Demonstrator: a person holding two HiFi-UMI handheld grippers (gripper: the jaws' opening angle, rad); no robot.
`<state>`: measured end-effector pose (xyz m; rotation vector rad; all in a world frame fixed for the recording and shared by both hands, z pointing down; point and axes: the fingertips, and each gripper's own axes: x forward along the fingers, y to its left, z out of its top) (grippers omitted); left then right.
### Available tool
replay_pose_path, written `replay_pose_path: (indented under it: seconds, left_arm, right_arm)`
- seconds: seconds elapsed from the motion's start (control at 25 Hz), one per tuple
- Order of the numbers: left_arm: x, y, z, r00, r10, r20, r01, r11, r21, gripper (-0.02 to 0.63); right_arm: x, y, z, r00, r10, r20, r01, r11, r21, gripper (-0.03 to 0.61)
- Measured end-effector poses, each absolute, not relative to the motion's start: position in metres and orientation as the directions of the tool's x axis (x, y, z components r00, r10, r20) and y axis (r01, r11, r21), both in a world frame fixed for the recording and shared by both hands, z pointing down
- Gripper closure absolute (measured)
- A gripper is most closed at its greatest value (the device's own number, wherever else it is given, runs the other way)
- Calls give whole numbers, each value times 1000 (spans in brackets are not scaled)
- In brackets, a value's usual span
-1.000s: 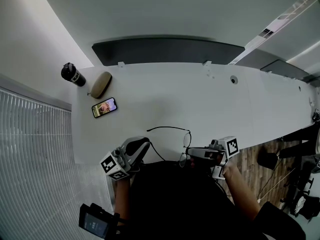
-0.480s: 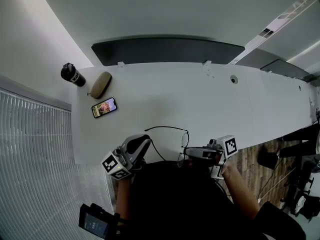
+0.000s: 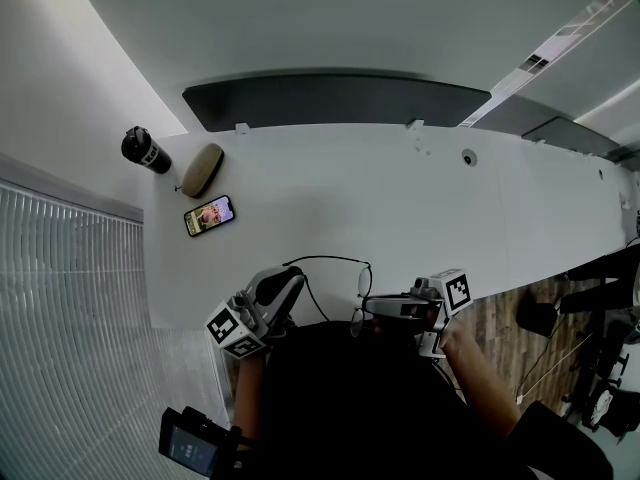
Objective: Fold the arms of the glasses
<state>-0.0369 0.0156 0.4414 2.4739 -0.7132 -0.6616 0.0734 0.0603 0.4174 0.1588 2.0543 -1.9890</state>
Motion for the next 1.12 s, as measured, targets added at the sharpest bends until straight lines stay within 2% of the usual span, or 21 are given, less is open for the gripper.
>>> replay_pose_path:
  seconds: [0.4, 0.84, 1.12]
  left_arm:
    - [-18, 12, 437, 793, -538, -287, -323, -770, 550, 588]
    - [-14, 14, 439, 801, -532, -274, -330, -775, 538, 588]
    - [16, 24, 427, 869, -442, -222, -308, -835, 456, 583]
  right_arm:
    - [55, 60, 406, -952, -74, -296, 291, 78, -954, 568]
    - [56, 60, 416, -967, -54, -247, 243, 68, -968, 568]
    - [49, 59, 413, -972, -51, -231, 227, 81, -971, 568]
